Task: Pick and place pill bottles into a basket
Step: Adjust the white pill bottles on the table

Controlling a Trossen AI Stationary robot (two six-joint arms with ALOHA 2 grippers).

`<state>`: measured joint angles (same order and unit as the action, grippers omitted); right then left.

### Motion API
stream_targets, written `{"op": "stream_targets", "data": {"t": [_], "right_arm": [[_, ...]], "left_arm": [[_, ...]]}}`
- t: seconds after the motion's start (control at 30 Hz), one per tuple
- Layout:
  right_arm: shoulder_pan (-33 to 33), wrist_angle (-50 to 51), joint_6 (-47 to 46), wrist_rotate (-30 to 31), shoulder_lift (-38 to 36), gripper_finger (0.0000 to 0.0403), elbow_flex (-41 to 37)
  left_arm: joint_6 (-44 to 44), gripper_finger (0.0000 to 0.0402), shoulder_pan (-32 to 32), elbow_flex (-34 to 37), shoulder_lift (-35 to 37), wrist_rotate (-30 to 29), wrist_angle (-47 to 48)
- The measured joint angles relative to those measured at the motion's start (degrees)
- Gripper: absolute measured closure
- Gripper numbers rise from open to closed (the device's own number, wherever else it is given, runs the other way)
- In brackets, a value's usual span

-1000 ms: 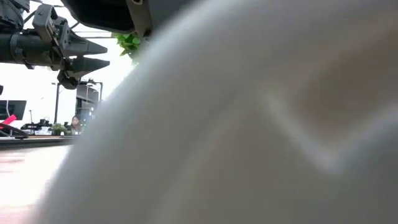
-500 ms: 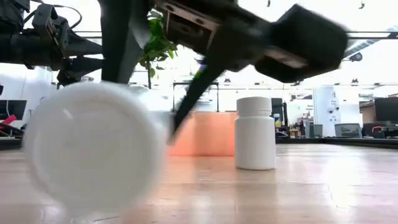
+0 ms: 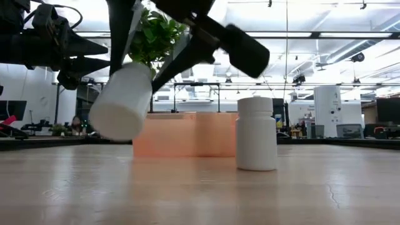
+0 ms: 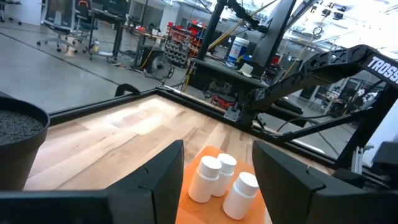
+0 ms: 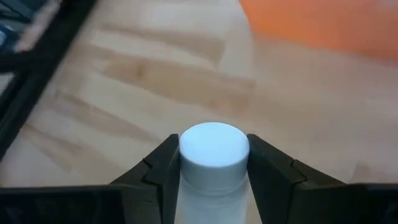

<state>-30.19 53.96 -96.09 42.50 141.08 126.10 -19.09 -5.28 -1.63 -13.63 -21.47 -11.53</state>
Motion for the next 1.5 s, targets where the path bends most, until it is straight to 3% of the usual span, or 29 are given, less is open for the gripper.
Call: {"op": "stream_targets", "data": {"t": [0.27, 0.53, 0.67, 0.9, 1.1, 1.33, 1.5], "right_arm": [[-2.1, -0.2, 7.5, 5.6, -0.1, 0.0265, -2.3], [-4.5, -3.1, -2.7, 18.2, -0.2, 0.0265, -9.4], [-4.7, -10.1, 5.1, 22.0, -0.2, 0.0265, -12.1], [-4.5, -27.1, 25.6, 21.9, -0.1, 0.0265, -17.7], [-4.3, -39.8, 27.5, 22.2, -0.2, 0.0265, -23.2], [-4.3, -41.4, 33.1, 21.5, -0.3, 0.0265, -24.4], [-4.0, -41.2, 35.2, 18.5, -0.4, 0.0226, -24.4]], "left_arm": [[0.0, 0.0228, 0.0, 0.0, 0.0, 0.0, 0.0], [0.0, 0.0228, 0.0, 0.0, 0.0, 0.0, 0.0], [0.0, 0.0228, 0.0, 0.0, 0.0, 0.0, 0.0], [0.0, 0.0228, 0.0, 0.0, 0.0, 0.0, 0.0], [0.0, 0.0228, 0.0, 0.0, 0.0, 0.0, 0.0], [0.0, 0.0228, 0.0, 0.0, 0.0, 0.0, 0.0], [0.0, 0.0228, 0.0, 0.0, 0.0, 0.0, 0.0]]}}
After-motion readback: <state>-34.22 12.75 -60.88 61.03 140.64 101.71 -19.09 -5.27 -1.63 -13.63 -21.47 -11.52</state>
